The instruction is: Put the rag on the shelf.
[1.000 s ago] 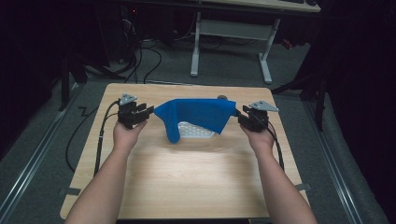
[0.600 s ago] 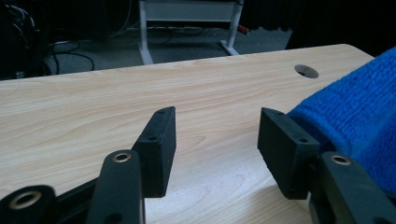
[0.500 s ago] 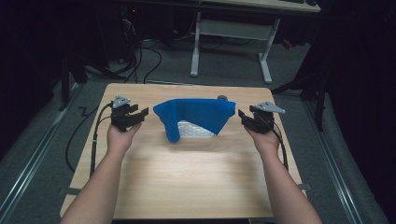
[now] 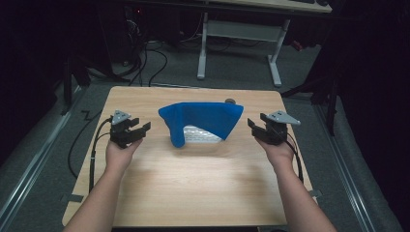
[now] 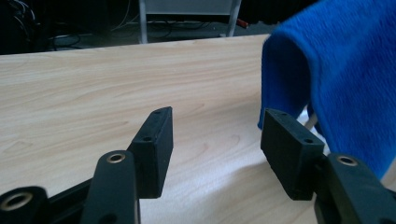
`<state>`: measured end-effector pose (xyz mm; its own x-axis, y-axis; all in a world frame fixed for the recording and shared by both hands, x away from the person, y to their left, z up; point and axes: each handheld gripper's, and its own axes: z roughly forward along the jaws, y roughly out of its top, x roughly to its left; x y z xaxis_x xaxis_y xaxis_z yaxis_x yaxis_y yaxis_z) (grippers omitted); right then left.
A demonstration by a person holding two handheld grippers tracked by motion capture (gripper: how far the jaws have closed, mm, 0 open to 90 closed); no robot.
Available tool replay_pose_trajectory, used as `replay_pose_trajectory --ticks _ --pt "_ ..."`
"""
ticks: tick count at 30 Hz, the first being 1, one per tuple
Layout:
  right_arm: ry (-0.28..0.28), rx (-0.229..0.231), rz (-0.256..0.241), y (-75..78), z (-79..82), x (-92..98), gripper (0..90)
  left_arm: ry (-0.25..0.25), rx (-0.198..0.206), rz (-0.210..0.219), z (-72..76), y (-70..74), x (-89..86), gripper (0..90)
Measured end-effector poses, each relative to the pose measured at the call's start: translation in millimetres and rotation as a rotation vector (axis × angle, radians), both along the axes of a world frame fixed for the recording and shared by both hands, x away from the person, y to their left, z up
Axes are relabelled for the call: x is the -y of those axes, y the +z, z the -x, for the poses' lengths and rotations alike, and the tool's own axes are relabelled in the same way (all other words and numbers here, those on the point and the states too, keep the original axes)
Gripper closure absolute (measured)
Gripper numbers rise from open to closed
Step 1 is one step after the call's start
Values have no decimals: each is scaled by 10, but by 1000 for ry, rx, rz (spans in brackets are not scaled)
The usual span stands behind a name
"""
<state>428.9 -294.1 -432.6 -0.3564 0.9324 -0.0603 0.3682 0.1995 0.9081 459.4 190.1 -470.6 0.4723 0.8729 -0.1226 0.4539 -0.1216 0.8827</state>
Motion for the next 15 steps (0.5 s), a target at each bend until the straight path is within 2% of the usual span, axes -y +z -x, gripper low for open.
replay_pose_trajectory --ticks 3,4,5,6,7,8,9,11,14,15 --pt "17 -24 8 0 49 -11 402 -6 -1 2 77 -29 -9 436" --pt "30 -24 11 3 115 -32 397 -11 -1 2 144 -53 -15 429" --pt "30 -24 11 3 115 -32 397 -11 -1 2 144 -53 -15 428" --pt "46 9 16 -9 205 -49 402 -14 0 1 192 -73 -18 425" --pt "46 9 16 -9 205 -49 402 -17 -1 2 221 -84 -21 425" --pt "57 -13 28 -11 260 -79 373 -27 -4 2 306 -121 -24 420" --pt "66 -14 34 -16 298 -96 368 -27 -4 2 306 -121 -24 418" --pt "81 22 29 -38 406 -123 368 -43 -15 4 438 -180 -15 409" --pt "97 27 39 -61 504 -152 354 -58 -21 15 545 -213 -4 403" --pt "110 7 49 -92 605 -195 328 -70 -26 16 630 -241 20 398"
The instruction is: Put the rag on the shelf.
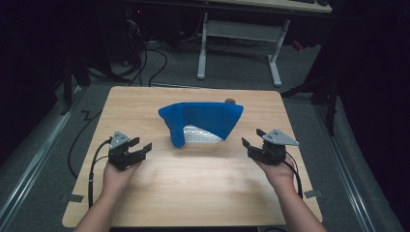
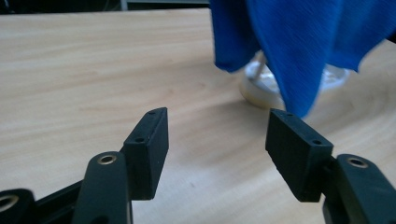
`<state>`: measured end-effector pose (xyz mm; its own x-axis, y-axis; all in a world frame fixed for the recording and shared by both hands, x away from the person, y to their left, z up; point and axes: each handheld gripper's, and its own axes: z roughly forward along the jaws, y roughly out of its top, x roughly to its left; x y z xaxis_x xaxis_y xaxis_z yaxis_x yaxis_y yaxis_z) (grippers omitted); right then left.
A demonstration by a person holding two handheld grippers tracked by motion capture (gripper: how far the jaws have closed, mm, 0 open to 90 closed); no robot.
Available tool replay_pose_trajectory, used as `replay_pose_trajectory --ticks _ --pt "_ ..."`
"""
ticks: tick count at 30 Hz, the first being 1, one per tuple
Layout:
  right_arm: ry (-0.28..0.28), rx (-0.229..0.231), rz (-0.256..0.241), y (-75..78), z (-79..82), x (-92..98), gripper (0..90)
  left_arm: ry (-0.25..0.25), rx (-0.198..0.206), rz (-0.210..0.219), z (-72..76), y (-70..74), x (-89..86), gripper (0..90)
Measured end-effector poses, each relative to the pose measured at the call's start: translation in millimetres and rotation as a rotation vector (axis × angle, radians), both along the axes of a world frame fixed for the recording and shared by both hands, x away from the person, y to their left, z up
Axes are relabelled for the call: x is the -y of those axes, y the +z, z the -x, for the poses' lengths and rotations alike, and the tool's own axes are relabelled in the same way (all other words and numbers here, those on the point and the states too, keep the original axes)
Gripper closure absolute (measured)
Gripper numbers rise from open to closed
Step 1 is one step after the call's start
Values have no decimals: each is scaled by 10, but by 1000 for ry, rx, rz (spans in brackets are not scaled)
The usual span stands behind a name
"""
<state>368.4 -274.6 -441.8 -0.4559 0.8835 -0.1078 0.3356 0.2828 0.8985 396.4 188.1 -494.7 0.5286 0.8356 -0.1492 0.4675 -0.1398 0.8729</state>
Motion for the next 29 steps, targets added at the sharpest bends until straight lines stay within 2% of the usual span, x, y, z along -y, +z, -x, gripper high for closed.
replay_pose_trajectory --ticks 1,2,3,4,5,6,7,9,10,12,13,14,15,16,17,18,19,20,22,26,29 --pt "0 0 0 0 0 0 328 0 0 0 0 0 0 396" --pt "5 -1 -3 -14 38 -14 329 -15 -10 8 63 -28 23 396" --pt "12 -3 -8 -76 158 -60 325 -40 -30 11 156 -69 70 388" --pt "12 -3 -8 -76 158 -60 325 -40 -30 11 156 -69 70 387" --pt "20 -7 10 -145 258 -124 314 -63 -35 6 268 -105 135 385" --pt "20 -7 10 -145 258 -124 314 -63 -35 6 268 -105 135 384" --pt "29 -24 1 -216 345 -179 306 -87 -37 -3 374 -132 204 381" --pt "38 -40 5 -279 406 -231 297 -108 -28 -30 476 -155 278 374" --pt "38 -40 5 -279 406 -231 297 -108 -28 -30 476 -155 278 370" --pt "44 -52 18 -367 474 -315 284 -129 -30 -42 614 -215 352 365" --pt "27 -80 -2 -473 526 -378 263 -139 -40 -50 745 -289 389 370" --pt "27 -80 -2 -473 526 -378 263 -139 -40 -50 745 -289 389 381" --pt "2 -100 -37 -688 626 -431 285 -153 -73 -69 803 -300 436 366" --pt "2 -100 -37 -688 626 -431 285 -178 -77 -79 841 -290 471 366" --pt "54 -160 -47 -734 627 -475 251 -195 -50 -104 893 -288 517 358" --pt "54 -160 -47 -734 627 -475 251 -195 -50 -104 893 -288 517 358" --pt "69 -121 19 -758 630 -481 269 -203 -58 -123 872 -309 545 354" --pt "69 -121 19 -758 630 -481 269 -203 -58 -123 872 -309 545 353" --pt "81 -139 13 -786 593 -464 266 -196 -80 -97 834 -333 541 353" --pt "77 -155 0 -800 566 -420 285 -188 -102 -111 805 -381 509 343" --pt "76 -164 -14 -804 570 -397 287 -181 -111 -91 793 -378 482 337"
